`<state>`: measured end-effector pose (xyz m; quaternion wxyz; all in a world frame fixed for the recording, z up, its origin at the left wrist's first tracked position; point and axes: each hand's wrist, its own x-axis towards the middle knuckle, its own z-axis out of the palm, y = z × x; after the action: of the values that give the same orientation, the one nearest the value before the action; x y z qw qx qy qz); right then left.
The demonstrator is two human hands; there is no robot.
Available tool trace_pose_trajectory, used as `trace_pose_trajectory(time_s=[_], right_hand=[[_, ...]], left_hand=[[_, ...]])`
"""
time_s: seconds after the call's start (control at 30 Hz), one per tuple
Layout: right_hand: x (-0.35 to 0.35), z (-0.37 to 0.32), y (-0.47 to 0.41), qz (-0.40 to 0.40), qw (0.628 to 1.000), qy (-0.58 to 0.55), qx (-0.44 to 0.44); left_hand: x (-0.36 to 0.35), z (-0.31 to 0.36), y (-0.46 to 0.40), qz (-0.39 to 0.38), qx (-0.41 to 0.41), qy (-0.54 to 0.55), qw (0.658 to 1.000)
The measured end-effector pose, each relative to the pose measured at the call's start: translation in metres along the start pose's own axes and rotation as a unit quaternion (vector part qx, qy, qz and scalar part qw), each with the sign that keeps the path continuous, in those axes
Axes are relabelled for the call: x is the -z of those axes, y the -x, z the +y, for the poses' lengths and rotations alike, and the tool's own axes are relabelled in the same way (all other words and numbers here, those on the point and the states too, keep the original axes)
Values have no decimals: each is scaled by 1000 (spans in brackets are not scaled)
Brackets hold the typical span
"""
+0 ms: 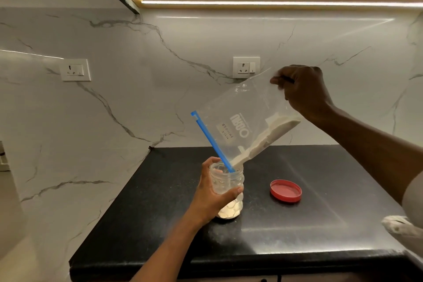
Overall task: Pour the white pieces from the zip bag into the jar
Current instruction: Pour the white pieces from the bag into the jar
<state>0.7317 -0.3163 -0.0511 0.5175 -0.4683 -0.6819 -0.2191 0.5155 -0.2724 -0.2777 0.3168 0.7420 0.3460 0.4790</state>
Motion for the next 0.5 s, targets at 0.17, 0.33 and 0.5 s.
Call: trace_pose_trajectory(time_s=[0.17, 0.33, 0.5], right_hand=[[-2, -4, -1, -4, 1000, -1, 11], [-5, -2, -3, -14, 1000, 1, -13], [-7, -2, -3, 8, 1000, -9, -19]], left_hand=[[0, 0, 0, 0, 11, 2, 1000], [0, -1, -1, -3, 12, 4, 1000], [1, 1, -1, -2, 9, -2, 1000]])
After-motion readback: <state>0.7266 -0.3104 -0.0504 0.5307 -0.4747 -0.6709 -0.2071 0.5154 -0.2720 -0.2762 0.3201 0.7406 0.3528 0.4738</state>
